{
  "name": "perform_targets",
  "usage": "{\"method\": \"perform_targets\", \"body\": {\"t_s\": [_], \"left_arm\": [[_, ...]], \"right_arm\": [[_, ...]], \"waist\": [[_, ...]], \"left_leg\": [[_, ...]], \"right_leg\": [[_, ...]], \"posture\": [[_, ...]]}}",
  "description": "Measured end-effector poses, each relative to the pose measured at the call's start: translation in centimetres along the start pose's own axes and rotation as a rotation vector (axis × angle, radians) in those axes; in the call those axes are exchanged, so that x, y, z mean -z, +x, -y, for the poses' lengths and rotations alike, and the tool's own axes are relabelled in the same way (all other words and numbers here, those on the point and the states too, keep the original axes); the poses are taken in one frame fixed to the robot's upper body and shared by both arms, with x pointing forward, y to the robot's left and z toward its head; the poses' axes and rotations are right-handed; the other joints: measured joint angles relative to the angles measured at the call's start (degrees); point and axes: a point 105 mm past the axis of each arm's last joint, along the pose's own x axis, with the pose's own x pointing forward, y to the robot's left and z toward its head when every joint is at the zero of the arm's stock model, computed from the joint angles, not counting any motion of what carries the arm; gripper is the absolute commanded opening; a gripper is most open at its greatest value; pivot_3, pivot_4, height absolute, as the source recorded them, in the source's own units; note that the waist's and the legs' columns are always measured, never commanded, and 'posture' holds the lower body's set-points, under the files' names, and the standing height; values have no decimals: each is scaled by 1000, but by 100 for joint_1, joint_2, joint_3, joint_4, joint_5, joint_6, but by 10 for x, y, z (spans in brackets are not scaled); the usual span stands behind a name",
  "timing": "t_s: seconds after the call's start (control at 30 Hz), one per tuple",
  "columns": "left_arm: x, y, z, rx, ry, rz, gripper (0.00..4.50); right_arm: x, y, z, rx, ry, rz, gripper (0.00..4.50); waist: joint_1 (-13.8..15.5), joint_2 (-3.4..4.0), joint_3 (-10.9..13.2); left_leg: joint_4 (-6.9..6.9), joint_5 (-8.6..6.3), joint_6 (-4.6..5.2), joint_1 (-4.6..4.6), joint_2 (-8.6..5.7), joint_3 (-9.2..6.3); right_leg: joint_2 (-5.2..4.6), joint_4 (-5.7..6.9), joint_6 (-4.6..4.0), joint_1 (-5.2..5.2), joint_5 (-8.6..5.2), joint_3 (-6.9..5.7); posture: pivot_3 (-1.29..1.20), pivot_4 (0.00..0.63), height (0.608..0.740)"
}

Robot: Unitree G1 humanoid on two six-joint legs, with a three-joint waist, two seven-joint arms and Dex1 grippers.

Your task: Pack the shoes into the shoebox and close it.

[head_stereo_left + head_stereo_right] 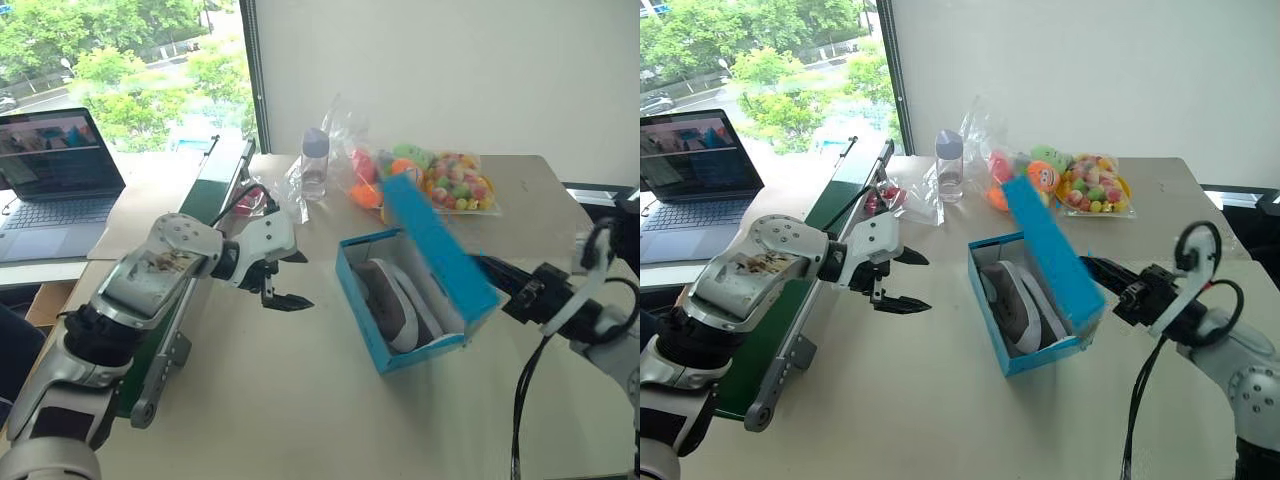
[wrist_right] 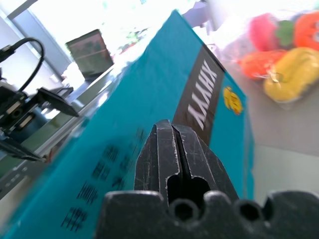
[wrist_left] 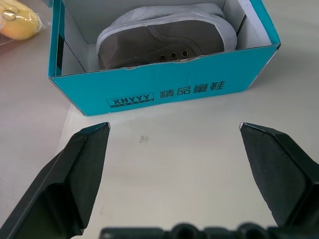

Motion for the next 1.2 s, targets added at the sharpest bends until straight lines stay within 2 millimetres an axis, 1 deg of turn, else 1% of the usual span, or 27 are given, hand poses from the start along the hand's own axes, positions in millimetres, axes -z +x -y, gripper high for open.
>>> {"method": "perform_targets", "body": {"t_s": [0.2,0.3,0.37,0.43,0.5,0.6,0.63,0.7,0.83,0.93,1.0,1.1,1.13,1.17,1.2], "left_arm": [[-9,-18,-3,-33,-29,57,4473],[-9,-21,-3,-38,-30,60,4473],[-9,-21,-2,-40,-37,61,4473],[-12,-20,0,-40,-35,71,4473],[-14,-20,3,-36,-34,73,4473],[-12,-23,3,-57,-40,62,4473],[-11,-24,3,-67,-44,58,4473],[-12,-27,2,-84,-48,56,4473],[-13,-28,6,-88,-59,66,4473],[-16,-31,4,-108,-58,76,4473],[-17,-32,3,-119,-66,84,4473],[-21,-33,1,-135,-70,114,4473],[-27,-33,0,-139,-73,154,4473],[-38,-33,-2,-138,-80,222,4473],[-56,-37,-5,-134,-83,320,4473]], "right_arm": [[-6,17,3,-71,-31,-49,0],[1,30,3,-115,-32,-92,0],[6,45,4,-140,-37,-109,0],[20,65,5,-163,-39,-135,0],[39,78,8,-170,-33,-170,0],[63,96,22,-132,-55,-212,0],[66,99,25,-120,-78,-217,0],[70,104,34,-96,-143,-241,0],[77,109,35,-98,-203,-280,0],[79,111,36,-96,-248,-306,0],[80,111,36,-92,-262,-314,0],[74,110,35,-86,-245,-314,0],[71,109,33,-85,-224,-317,0],[69,108,32,-87,-203,-324,0],[65,107,29,-95,-186,-331,0]], "waist": [[-2,-2,1],[-3,-2,1],[-15,-4,1],[-34,-4,2],[-32,-4,2],[-24,-5,2],[-25,-4,2],[-34,-15,-4],[-46,-28,-12],[-54,-28,-12],[-51,-28,-12],[-40,-27,-12],[-28,-27,-11],[-5,-27,-9],[7,-32,-7]], "left_leg": [[3,0,1,-2,-1,1],[3,0,1,-1,-1,1],[4,0,1,-1,-1,4],[4,1,1,0,-1,5],[3,1,0,-1,-1,5],[3,1,0,-4,-3,7],[4,1,0,-5,-3,7],[8,1,0,5,-2,8],[11,3,-4,31,0,6],[10,5,-12,62,1,3],[9,-21,-57,82,3,-1],[7,-21,-58,84,2,-3],[7,-21,-58,80,2,-5],[8,-20,-57,66,2,-11],[11,-12,-53,42,1,-15]], "right_leg": [[0,-2,1,0,1,-1],[2,0,5,1,3,-2],[4,0,16,0,10,-2],[6,1,20,0,12,0],[7,2,24,-2,15,-2],[7,1,29,-5,19,-4],[7,0,30,-4,19,-4],[6,0,29,7,19,-3],[5,3,6,30,6,-2],[3,4,-2,62,2,-2],[2,3,-2,84,1,-5],[-2,3,-3,86,1,-4],[-2,4,-3,82,2,-5],[-4,5,-3,73,3,-7],[-3,6,-2,49,8,-11]], "posture": [[0,150,740],[0,150,740],[0,150,740],[0,150,740],[0,150,740],[0,150,740],[0,150,740],[0,150,740],[0,150,740],[0,150,740],[0,150,740],[0,150,740],[0,150,740],[0,150,740],[0,150,740]]}}
